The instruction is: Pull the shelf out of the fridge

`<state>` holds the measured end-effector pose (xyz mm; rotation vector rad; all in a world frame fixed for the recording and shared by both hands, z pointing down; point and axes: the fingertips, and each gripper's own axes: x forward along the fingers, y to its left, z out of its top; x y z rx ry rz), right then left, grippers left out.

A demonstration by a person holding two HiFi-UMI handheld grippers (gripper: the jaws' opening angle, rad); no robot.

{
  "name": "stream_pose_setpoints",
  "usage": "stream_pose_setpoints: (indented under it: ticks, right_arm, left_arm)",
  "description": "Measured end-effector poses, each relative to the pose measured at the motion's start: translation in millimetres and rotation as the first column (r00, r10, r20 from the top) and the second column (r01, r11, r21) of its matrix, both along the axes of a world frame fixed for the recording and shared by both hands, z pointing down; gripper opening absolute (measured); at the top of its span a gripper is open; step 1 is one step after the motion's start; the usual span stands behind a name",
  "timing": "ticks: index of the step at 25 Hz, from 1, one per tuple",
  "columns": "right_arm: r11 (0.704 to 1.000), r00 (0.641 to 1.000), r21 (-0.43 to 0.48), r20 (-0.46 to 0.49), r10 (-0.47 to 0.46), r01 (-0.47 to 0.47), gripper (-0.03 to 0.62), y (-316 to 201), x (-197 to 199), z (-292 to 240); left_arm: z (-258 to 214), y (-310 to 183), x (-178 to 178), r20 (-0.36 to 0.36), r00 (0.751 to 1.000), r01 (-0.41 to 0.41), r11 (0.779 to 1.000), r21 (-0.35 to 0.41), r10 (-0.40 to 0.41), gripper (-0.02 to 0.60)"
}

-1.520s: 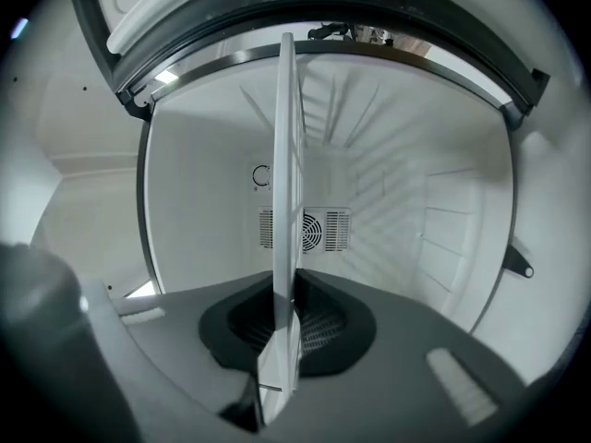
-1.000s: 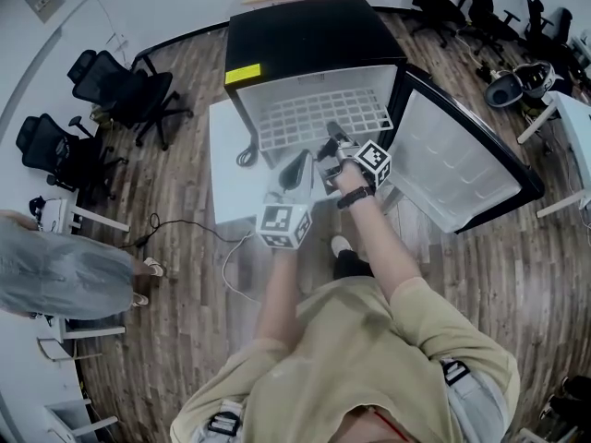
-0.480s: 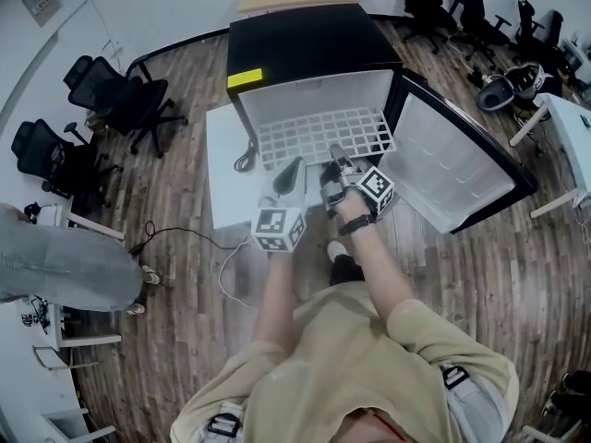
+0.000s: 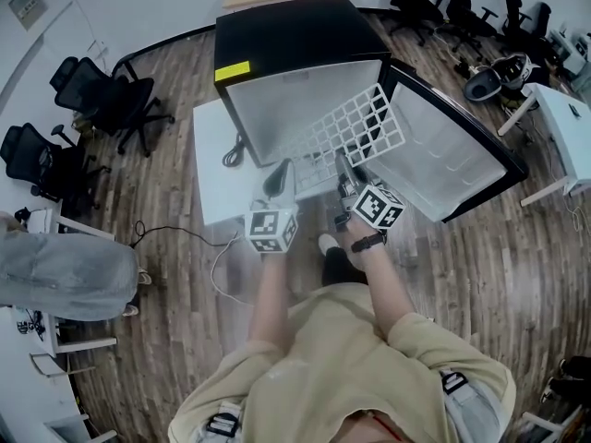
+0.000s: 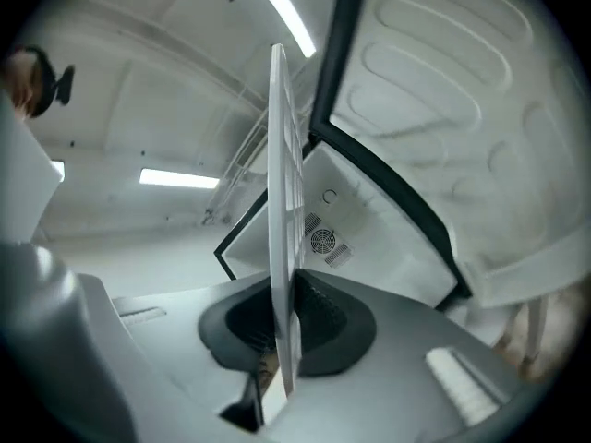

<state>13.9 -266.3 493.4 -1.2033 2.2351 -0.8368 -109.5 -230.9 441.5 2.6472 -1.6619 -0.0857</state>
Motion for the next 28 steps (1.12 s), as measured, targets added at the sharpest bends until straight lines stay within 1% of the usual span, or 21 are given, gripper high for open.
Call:
stream_pose_setpoints:
  ticks: [2,4,7,9,10,13,14,18,21,22,25,28]
  right_arm:
    - [0.998,0.991,0.069,-0.131,0.022,-0.013,0.029,6,4,-12]
    - [0.991,0.97,0.127,-0.236,0.058,-0.029,0.028,11,8,-24]
    - [0.977,0.919,0.206,-0.373,0.128,-0.053,0.028,18,13,-39]
    - [0.967,0.882,0.248,-0.442,0.164,-0.056,0.026,20,13,-46]
    - [0.964,0.87,0.26,-0.463,0.172,-0.052,0.026,21,13,-49]
    - [0.959,0.851,0.279,-0.493,0.183,-0.044,0.021,23,14,-52]
    - [0.956,0.839,0.29,-0.51,0.192,-0.043,0.021,24,13,-53]
    - [0.931,0.768,0.36,-0.582,0.269,-0.053,0.021,25,10,-63]
    - [0.914,0.734,0.399,-0.599,0.321,-0.074,0.021,24,13,-72]
    - [0.911,0.731,0.405,-0.598,0.329,-0.079,0.021,24,15,-74]
    - [0.909,0.738,0.406,-0.586,0.334,-0.089,0.02,21,17,-77]
    - [0.912,0.745,0.402,-0.583,0.325,-0.082,0.021,18,14,-77]
  left_arm:
    - [5,0,1,0.006,1.0,0.008,1.0,-0.004,-0.008,-0.003]
    - [8,-1,0,0.014,1.0,0.028,1.0,-0.01,-0.028,-0.003]
    - [11,-1,0,0.027,0.999,0.046,0.999,-0.007,-0.046,-0.003]
    - [10,-2,0,0.04,0.998,0.054,0.999,0.005,-0.054,-0.003]
    - [10,-3,0,0.042,0.997,0.059,0.998,0.008,-0.059,-0.003]
    - [9,-4,1,0.037,0.997,0.065,0.998,0.01,-0.065,-0.003]
    - [9,-4,1,0.037,0.997,0.064,0.998,0.01,-0.065,-0.003]
    - [8,-9,-1,0.035,0.997,0.07,0.997,0.015,-0.07,-0.003]
    - [6,-12,-2,0.039,0.996,0.076,0.997,0.026,-0.077,-0.003]
    - [4,-12,-3,0.044,0.996,0.076,0.997,0.032,-0.077,-0.003]
    - [4,-14,-5,0.069,0.994,0.081,0.996,0.041,-0.084,-0.003]
    - [1,-18,-6,0.071,0.994,0.083,0.996,0.043,-0.086,-0.003]
